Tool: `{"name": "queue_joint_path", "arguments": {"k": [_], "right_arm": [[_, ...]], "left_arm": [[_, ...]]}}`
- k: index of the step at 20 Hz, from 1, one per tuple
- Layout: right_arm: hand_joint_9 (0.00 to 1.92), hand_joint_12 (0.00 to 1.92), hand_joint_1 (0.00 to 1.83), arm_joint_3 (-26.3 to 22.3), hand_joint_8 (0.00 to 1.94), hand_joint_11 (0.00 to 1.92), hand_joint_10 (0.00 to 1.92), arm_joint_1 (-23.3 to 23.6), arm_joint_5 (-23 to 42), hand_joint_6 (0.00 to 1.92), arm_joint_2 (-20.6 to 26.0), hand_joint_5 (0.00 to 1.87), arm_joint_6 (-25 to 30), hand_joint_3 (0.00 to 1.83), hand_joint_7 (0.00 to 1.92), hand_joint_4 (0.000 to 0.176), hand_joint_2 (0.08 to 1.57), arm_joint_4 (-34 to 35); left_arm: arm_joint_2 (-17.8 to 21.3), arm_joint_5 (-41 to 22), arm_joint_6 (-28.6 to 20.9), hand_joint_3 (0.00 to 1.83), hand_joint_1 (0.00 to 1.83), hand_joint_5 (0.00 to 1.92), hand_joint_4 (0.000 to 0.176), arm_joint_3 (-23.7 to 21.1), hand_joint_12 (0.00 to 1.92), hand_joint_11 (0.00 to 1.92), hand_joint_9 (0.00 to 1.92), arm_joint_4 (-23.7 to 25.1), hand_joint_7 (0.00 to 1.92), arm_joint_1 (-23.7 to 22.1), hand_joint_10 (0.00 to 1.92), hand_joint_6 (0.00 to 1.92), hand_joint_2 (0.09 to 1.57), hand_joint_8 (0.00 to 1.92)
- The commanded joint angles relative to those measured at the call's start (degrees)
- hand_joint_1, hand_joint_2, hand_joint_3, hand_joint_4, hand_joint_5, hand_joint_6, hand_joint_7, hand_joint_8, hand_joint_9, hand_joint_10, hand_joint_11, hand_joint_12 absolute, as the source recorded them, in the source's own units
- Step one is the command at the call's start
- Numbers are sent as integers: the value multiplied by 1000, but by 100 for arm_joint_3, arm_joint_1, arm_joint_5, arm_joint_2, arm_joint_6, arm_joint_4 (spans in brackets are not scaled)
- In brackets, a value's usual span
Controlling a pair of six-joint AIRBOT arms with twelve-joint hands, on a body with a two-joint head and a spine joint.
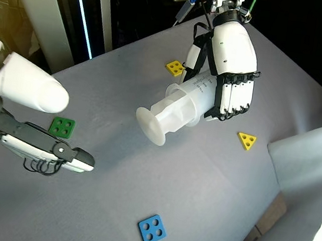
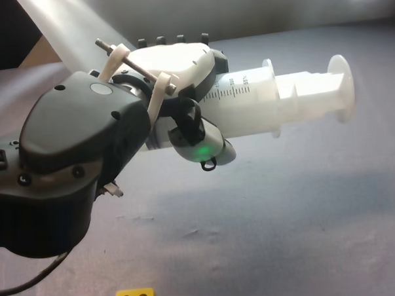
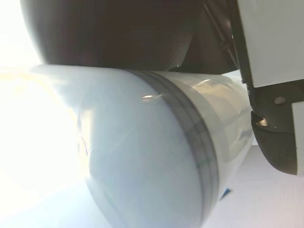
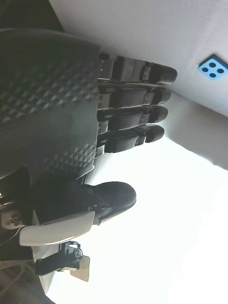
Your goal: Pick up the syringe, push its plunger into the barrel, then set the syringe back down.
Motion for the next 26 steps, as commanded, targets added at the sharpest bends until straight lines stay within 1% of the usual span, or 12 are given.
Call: {"name": "queue_joint_path", "arguments": {"k": [1, 2, 3, 6, 8, 11, 14, 16, 18, 20, 23, 26], "right_arm": [[181, 496, 0, 59, 6, 0, 13, 26, 538, 9, -44, 271, 12, 2, 224, 0, 1338, 109], [183, 516, 0, 115, 1, 0, 8, 22, 537, 0, -152, 259, 12, 4, 224, 0, 1344, 109], [168, 452, 0, 147, 0, 0, 0, 13, 534, 0, -259, 226, 4, 2, 197, 0, 1342, 109], [151, 417, 0, 135, 1, 0, 0, 28, 519, 1, -481, 209, -1, 5, 174, 0, 1352, 250], [158, 444, 0, 140, 2, 0, 2, 52, 523, 4, -651, 224, 0, 6, 193, 0, 1359, 266], [143, 394, 0, 135, 0, 0, 0, 77, 516, 1, -915, 225, -30, 1, 180, 0, 1352, 396], [137, 369, 0, 132, 1, 0, 0, 281, 405, 0, -1111, 208, -267, 1, 175, 0, 1353, 412], [134, 371, 0, 123, 1, 0, 2, 425, 236, 1, -1252, 213, -454, 0, 185, 0, 1351, 413], [128, 367, 0, 50, 0, 0, 0, 531, 166, 3, -1339, 217, -527, 0, 184, 0, 1350, 413], [139, 370, 0, -100, 5, 0, 5, 602, 144, 5, -1437, 224, -597, 0, 195, 0, 1343, 413], [150, 443, 0, -296, 0, 0, 5, 653, 144, 0, -1547, 217, -695, 0, 192, 0, 1348, 413], [138, 378, 0, -396, 4, 0, 2, 669, 148, 2, -1663, 212, -705, 0, 182, 0, 1342, 415]], "left_arm": [[28, -195, -18, 0, 1292, 596, 0, 2, 1644, 361, 520, 447, 559, -106, 1679, 1617, 1331, 1668], [28, -195, -17, 2, 1288, 568, 0, 2, 1633, 380, 515, 447, 556, -107, 1680, 1662, 1338, 1677], [29, -195, -17, 3, 1277, 547, 0, 1, 1684, 355, 476, 447, 524, -107, 1723, 1698, 1358, 1730], [36, -195, -3, 0, 1295, 597, 0, -1, 1667, 355, 508, 447, 574, -125, 1700, 1561, 1333, 1695], [36, -196, 15, 0, 1297, 620, 0, 1, 1655, 355, 511, 435, 574, -144, 1683, 1534, 1326, 1692], [40, -196, 15, 3, 1289, 586, 0, 3, 1635, 372, 505, 419, 548, -157, 1681, 1616, 1339, 1725], [41, -196, 15, 2, 1285, 568, 0, 6, 1605, 369, 504, 409, 535, -159, 1675, 1655, 1346, 1733], [43, -196, 15, 0, 1288, 585, 0, 12, 1589, 371, 507, 409, 526, -165, 1677, 1592, 1344, 1771], [44, -196, 15, 1, 1286, 593, 0, 14, 1590, 359, 488, 409, 510, -172, 1689, 1560, 1349, 1815], [44, -196, 15, 2, 1279, 562, 0, 16, 1593, 342, 478, 409, 498, -176, 1713, 1625, 1360, 1807], [46, -195, 15, 0, 1283, 597, 0, 17, 1601, 354, 487, 408, 502, -176, 1706, 1568, 1351, 1792], [51, -195, 18, 1, 1282, 580, 0, 24, 1612, 350, 479, 385, 516, -178, 1703, 1600, 1352, 1784]]}}
